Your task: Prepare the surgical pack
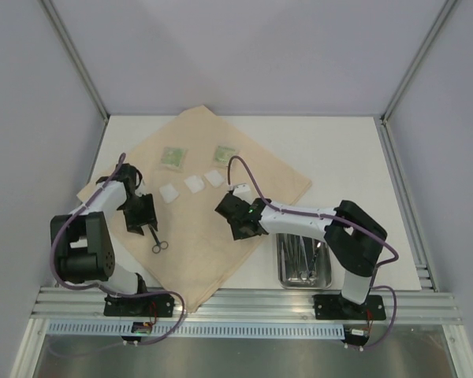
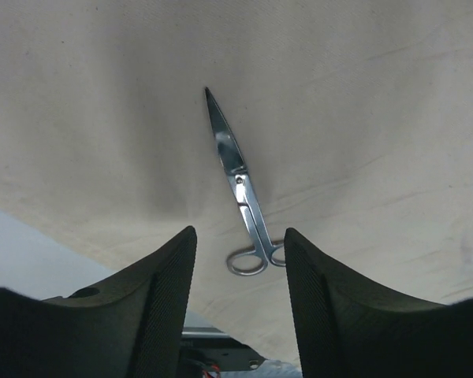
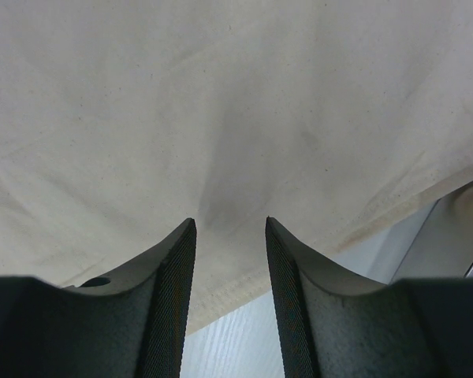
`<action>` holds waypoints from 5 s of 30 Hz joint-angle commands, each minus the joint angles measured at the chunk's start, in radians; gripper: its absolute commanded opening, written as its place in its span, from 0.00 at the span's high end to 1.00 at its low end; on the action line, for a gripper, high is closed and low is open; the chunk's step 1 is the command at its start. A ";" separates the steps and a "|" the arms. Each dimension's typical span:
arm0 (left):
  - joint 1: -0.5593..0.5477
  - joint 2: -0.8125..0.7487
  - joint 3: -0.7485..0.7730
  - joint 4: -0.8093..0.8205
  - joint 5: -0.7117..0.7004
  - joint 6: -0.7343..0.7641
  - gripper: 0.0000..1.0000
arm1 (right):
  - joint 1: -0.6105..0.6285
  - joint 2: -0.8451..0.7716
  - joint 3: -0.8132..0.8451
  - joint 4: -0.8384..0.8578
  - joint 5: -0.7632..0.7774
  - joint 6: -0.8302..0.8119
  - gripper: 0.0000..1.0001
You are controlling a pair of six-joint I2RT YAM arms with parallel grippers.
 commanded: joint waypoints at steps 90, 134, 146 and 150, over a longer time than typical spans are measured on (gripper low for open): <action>-0.013 -0.323 0.186 -0.050 0.163 -0.003 1.00 | 0.021 0.377 0.597 0.638 -0.624 -0.065 0.72; -0.015 -0.369 0.184 -0.036 0.157 0.297 0.00 | -0.298 -0.227 -0.126 0.200 -0.822 -0.184 1.00; -0.013 -0.404 0.091 0.008 0.292 0.317 0.00 | -0.632 -0.736 -0.544 -0.210 -0.765 -0.103 0.99; -0.013 -0.418 0.075 0.018 0.309 0.328 0.00 | -0.637 -0.747 -0.540 -0.333 -0.688 -0.120 0.99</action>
